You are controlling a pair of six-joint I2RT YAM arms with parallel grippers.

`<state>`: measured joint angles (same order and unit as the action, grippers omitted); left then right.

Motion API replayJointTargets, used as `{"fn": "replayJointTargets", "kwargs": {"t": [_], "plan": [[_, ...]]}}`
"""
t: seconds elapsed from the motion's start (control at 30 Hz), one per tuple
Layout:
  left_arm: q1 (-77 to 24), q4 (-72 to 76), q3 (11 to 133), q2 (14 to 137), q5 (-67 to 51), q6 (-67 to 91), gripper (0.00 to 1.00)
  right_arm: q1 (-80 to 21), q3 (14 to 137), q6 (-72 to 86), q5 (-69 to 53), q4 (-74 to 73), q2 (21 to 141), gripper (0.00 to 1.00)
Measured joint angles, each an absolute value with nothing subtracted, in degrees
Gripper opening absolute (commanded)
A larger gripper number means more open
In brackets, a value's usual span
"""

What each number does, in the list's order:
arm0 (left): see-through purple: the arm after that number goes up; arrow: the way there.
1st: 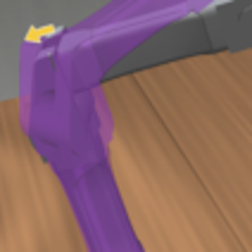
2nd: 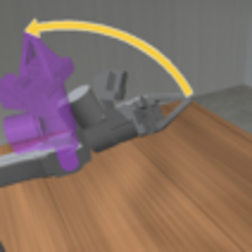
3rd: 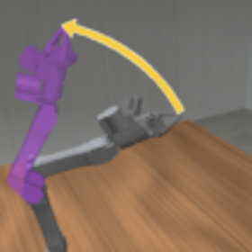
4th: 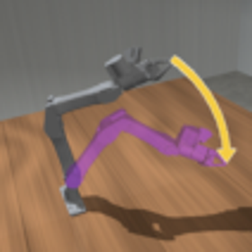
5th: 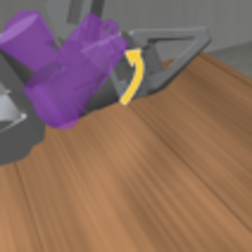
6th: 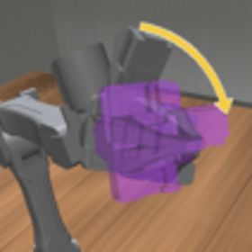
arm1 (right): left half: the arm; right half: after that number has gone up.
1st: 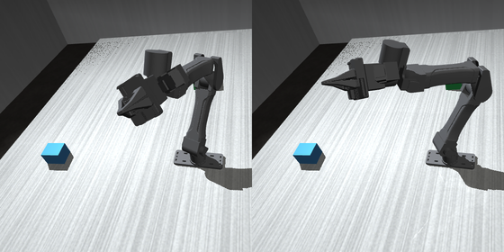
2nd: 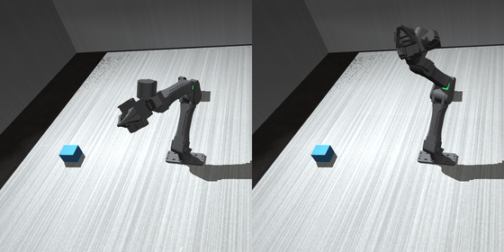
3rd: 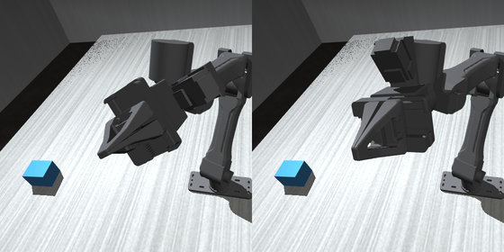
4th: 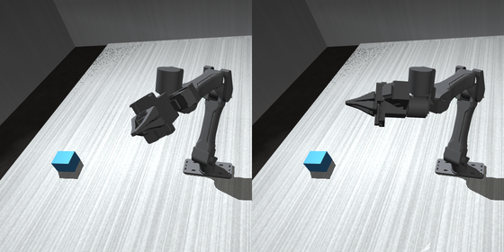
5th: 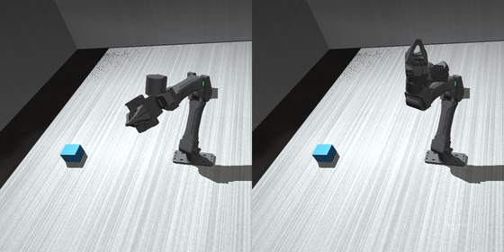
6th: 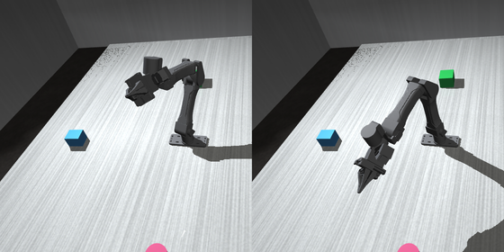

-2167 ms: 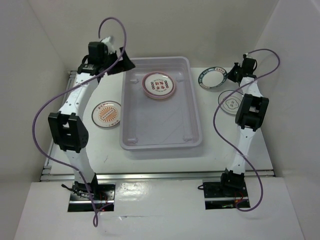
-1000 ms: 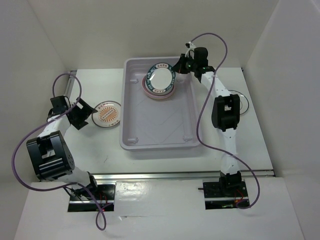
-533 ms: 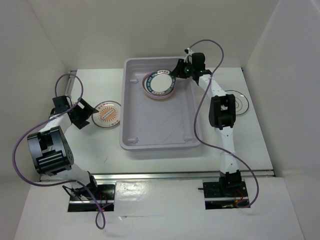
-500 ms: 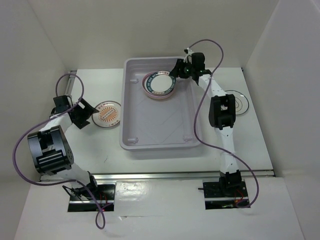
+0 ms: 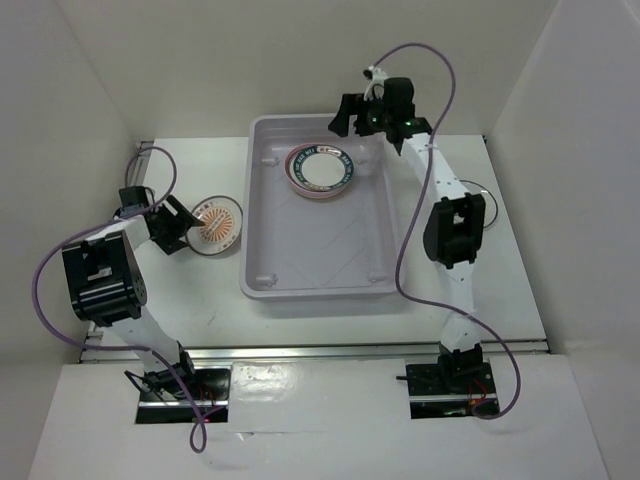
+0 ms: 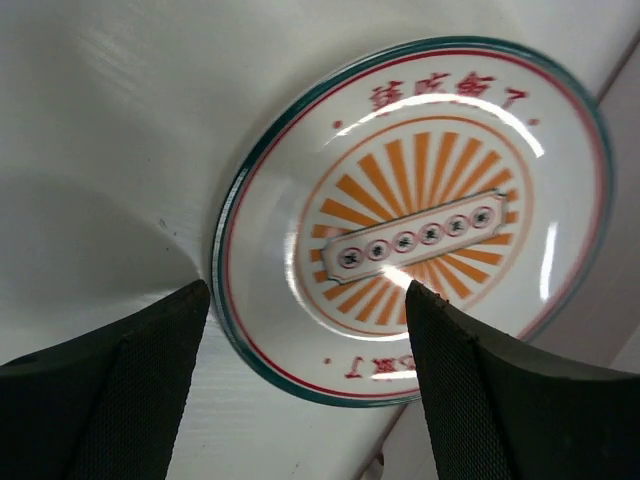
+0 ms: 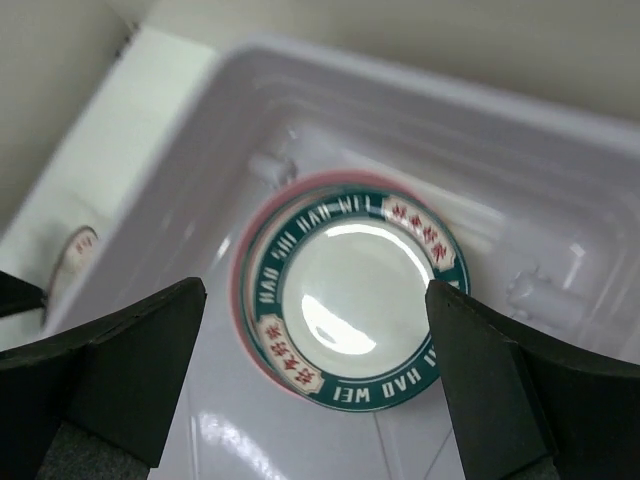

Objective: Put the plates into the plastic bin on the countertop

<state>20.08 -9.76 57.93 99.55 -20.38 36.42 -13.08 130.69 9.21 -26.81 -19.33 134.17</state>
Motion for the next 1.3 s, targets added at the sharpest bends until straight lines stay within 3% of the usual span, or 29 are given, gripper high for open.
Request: {"fn": "replayJointTargets", "kwargs": {"t": [0.3,0.43,0.53,0.63,1.0,1.3], "plan": [[19.16,-9.08,58.28,102.24,-21.80,36.42,0.73,-12.97,130.08,7.25,-21.56,-18.61,116.99,0.99],[19.00,-8.78,58.33,103.02,-22.39,36.45,0.60,-12.97,128.99,6.72,-18.15,-18.70,116.29,0.99],[19.00,-8.32,58.52,104.12,-23.00,36.34,0.39,-12.71,127.20,6.50,-15.94,-19.99,117.05,0.99],[19.03,-7.57,58.67,105.49,-24.03,36.56,0.00,-12.47,125.12,6.48,-13.06,-21.23,117.40,0.99],[19.68,-11.51,66.24,103.44,-26.44,35.62,0.00,-2.87,114.65,10.35,1.32,-24.43,116.03,0.99],[21.45,-20.56,90.89,96.31,-19.42,30.33,0.00,7.49,99.98,14.04,14.41,-26.85,108.49,0.99]]}}
